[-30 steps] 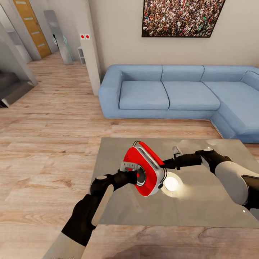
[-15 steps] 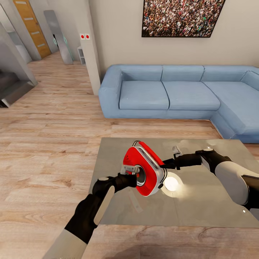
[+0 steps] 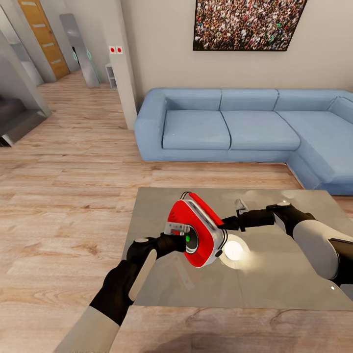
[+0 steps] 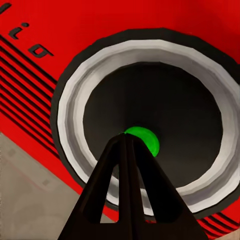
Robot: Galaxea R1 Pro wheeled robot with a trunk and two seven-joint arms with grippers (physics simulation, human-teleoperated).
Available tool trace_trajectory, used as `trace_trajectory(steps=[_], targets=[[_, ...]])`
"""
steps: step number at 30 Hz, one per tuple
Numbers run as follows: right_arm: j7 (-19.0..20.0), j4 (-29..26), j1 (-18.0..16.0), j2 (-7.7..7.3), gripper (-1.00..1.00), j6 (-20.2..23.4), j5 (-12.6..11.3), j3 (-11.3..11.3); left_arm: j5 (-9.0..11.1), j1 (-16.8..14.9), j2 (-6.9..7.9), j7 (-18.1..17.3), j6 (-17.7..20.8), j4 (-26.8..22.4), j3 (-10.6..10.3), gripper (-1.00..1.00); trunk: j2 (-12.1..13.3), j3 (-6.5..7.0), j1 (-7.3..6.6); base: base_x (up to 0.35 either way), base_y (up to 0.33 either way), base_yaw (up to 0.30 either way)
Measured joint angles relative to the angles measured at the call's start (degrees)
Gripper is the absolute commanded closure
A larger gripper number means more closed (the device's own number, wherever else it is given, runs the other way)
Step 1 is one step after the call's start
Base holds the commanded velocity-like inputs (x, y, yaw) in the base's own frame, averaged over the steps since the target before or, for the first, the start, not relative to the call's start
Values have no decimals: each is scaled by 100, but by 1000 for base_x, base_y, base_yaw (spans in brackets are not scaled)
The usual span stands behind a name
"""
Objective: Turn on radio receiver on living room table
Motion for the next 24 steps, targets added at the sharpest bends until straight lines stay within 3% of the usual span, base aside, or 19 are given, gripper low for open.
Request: trace_trajectory(steps=[5,8,10,12,13,14,15,18,21,24], targets=[[-109,-4,-1,-14,100,9,-4,-8,-44,8,0,46,8,44,147,100,0,0,0,0,0,0],[-825,-5,-1,-17,100,10,-8,-11,-32,30,1,201,12,262,482,100,0,0,1,0,0,0],[-1415,-6,-1,-18,100,22,3,-6,-42,52,255,334,12,436,696,100,1,0,1,0,0,0],[-1906,-11,-1,-19,100,59,29,-3,-45,66,627,528,6,849,1133,100,1,0,1,0,0,0],[-2040,-17,-1,-19,100,77,50,14,-51,73,764,633,0,1122,1512,100,0,0,1,0,0,0],[-2173,-32,-2,-18,100,92,105,42,-65,88,864,730,-25,1414,1911,100,0,0,1,0,0,0],[-2271,-38,-1,-15,100,109,156,102,-55,107,907,804,-87,1633,2150,100,0,0,0,0,0,0],[-2762,-48,-1,-18,100,203,219,201,-62,154,1083,1098,-525,2398,2529,100,0,0,1,0,0,0],[-3302,-47,-1,-13,100,329,249,182,-51,173,1230,1263,-1266,3342,2635,100,0,0,0,0,0,0],[-3530,-39,0,4,100,442,263,193,-47,178,1281,1307,-2098,4190,2663,100,0,0,0,0,0,0]])
